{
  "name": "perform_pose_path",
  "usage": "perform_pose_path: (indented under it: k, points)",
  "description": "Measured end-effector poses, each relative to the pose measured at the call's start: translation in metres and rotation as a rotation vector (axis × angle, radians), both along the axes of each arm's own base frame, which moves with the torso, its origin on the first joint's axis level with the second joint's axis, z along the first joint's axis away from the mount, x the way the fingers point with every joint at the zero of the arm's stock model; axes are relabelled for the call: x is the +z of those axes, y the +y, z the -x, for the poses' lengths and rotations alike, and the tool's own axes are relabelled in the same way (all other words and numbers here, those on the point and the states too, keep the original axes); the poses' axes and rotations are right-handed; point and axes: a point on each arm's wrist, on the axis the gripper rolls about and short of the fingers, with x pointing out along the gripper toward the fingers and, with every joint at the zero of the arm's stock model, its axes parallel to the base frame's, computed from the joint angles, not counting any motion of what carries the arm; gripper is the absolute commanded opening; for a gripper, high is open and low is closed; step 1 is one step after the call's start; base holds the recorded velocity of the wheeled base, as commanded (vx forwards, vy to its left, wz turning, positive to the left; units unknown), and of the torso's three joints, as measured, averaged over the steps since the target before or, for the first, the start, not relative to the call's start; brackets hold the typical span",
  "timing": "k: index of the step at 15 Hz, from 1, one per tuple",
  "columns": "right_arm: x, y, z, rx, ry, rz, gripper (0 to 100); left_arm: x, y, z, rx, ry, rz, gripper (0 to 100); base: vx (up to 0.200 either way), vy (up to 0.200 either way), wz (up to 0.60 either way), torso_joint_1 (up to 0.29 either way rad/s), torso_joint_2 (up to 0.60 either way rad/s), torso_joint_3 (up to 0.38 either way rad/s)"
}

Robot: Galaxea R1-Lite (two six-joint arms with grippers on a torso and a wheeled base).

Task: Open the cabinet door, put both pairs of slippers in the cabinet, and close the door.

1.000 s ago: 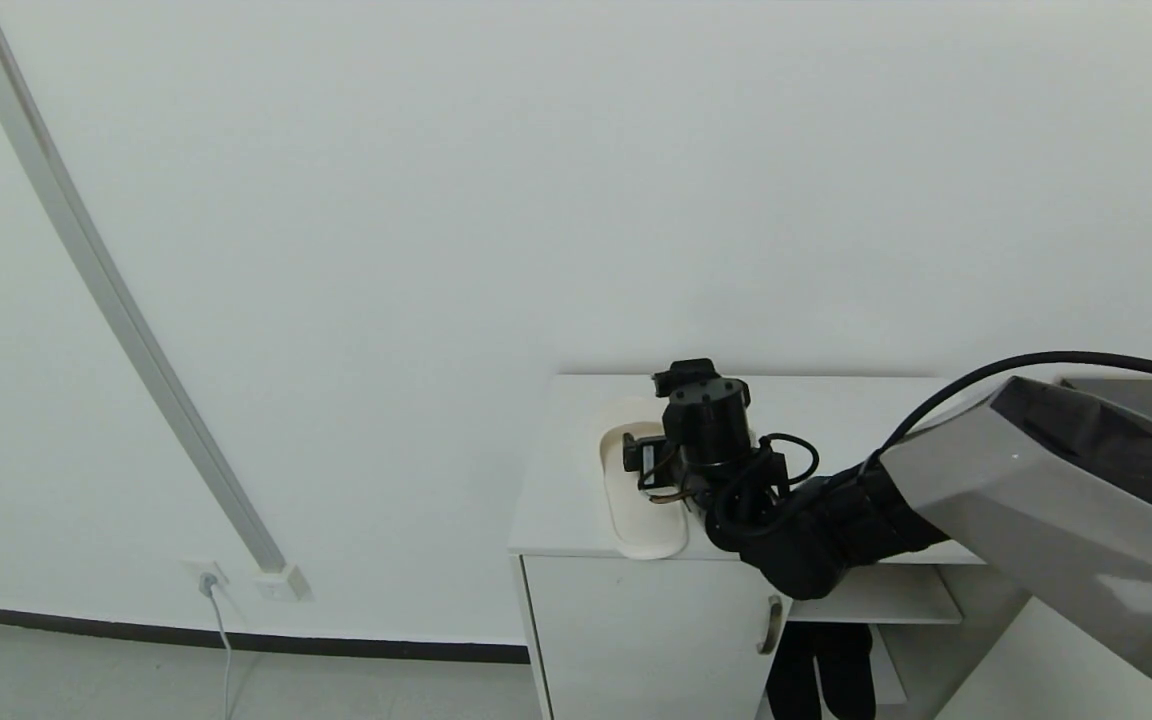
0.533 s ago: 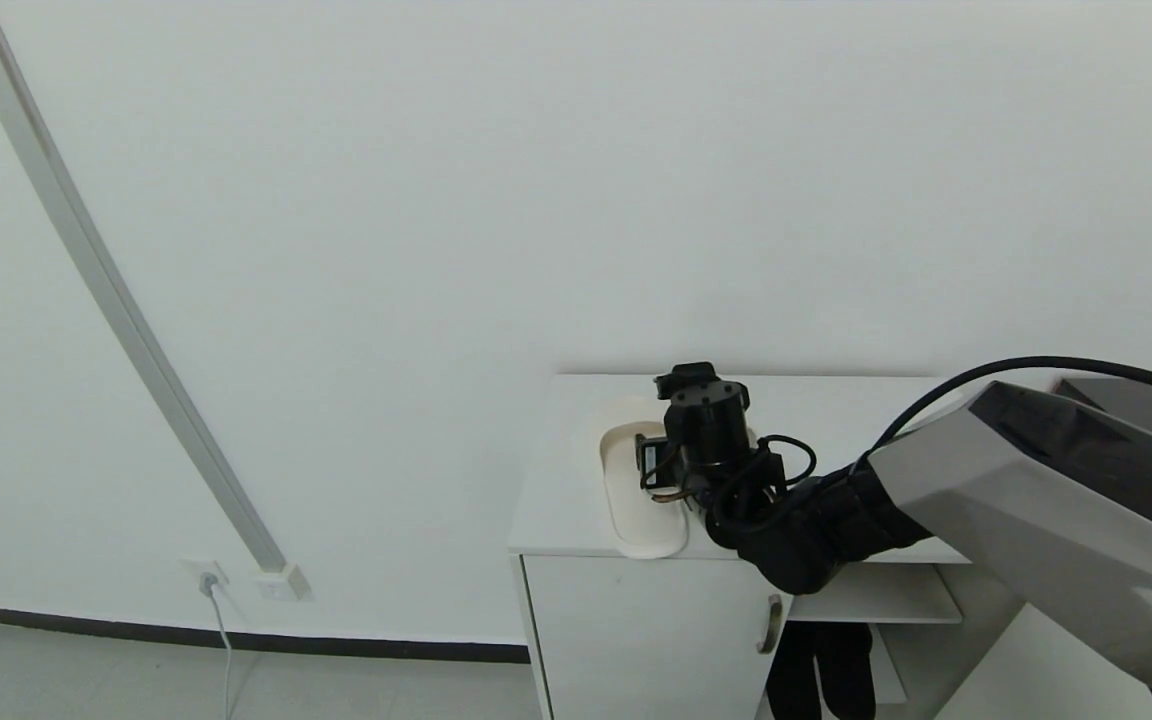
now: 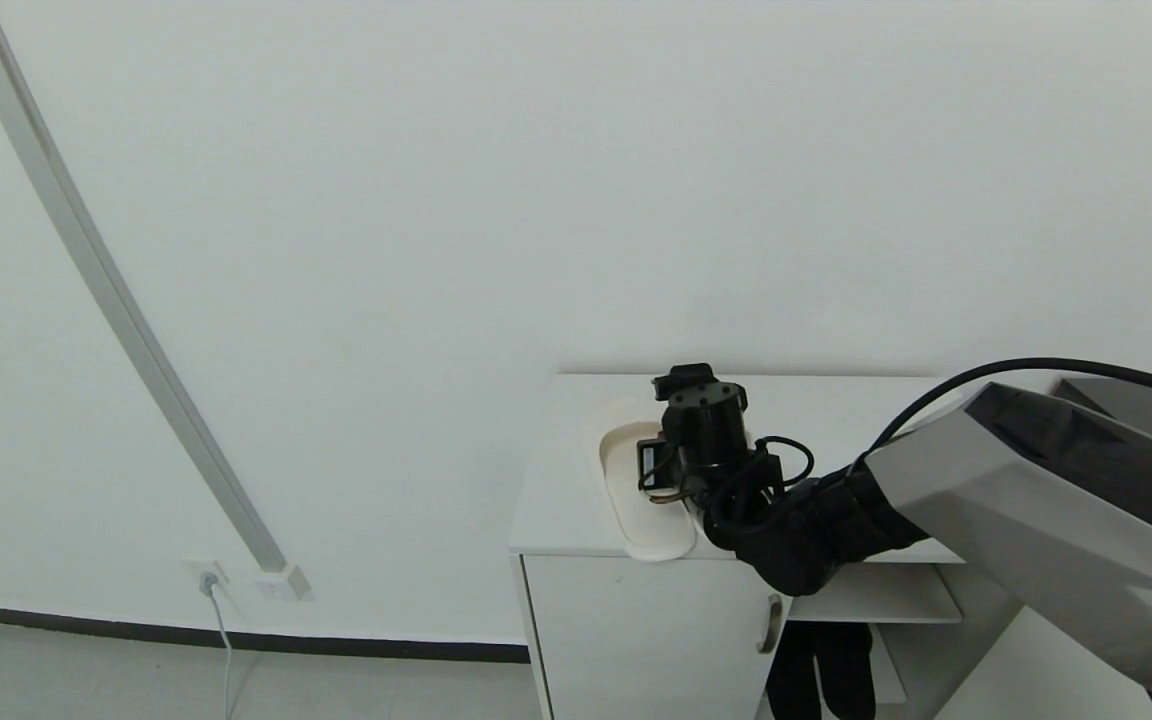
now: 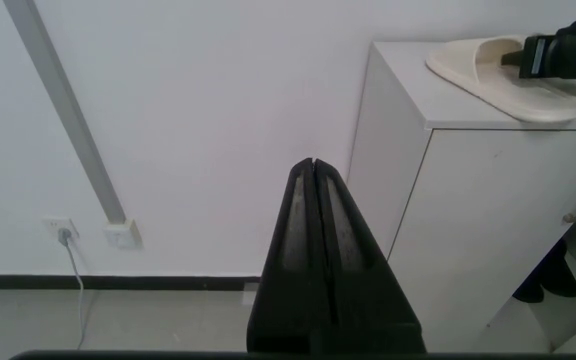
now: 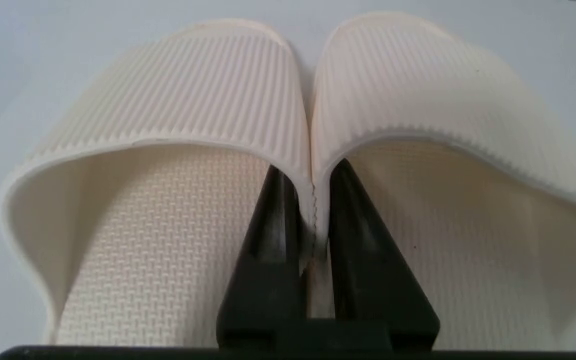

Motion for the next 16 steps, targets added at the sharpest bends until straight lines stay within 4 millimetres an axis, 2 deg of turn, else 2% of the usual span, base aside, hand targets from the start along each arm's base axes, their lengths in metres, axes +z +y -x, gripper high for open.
perform_pose_path:
  k: [2, 4, 6, 9, 11, 16]
  points:
    - [0.008, -0.002, 0.001, 0.0, -0.012, -0.01, 0, 0.0, 0.0, 0.0, 0.0, 0.0, 0.0, 0, 0.0, 0.0, 0.0, 0.0, 0.0, 0.0]
    - [0.028, -0.007, 0.007, 0.03, -0.033, -0.037, 0, 0.0, 0.0, 0.0, 0.0, 0.0, 0.0, 0, 0.0, 0.0, 0.0, 0.0, 0.0, 0.0]
    - [0.049, -0.019, 0.022, 0.08, -0.041, -0.055, 0, 0.0, 0.0, 0.0, 0.0, 0.0, 0.0, 0, 0.0, 0.0, 0.0, 0.0, 0.0, 0.0]
    - [0.069, -0.042, 0.051, 0.152, -0.028, -0.06, 0, 0.0, 0.0, 0.0, 0.0, 0.0, -0.001, 0, 0.0, 0.0, 0.0, 0.0, 0.0, 0.0]
    - [0.075, -0.057, 0.076, 0.191, -0.008, -0.054, 0, 0.0, 0.0, 0.0, 0.0, 0.0, 0.0, 0, 0.0, 0.0, 0.0, 0.0, 0.0, 0.0]
    - [0.066, -0.085, 0.134, 0.252, 0.064, -0.01, 0, 0.0, 0.0, 0.0, 0.0, 0.0, 0.0, 0, 0.0, 0.0, 0.0, 0.0, 0.0, 0.0]
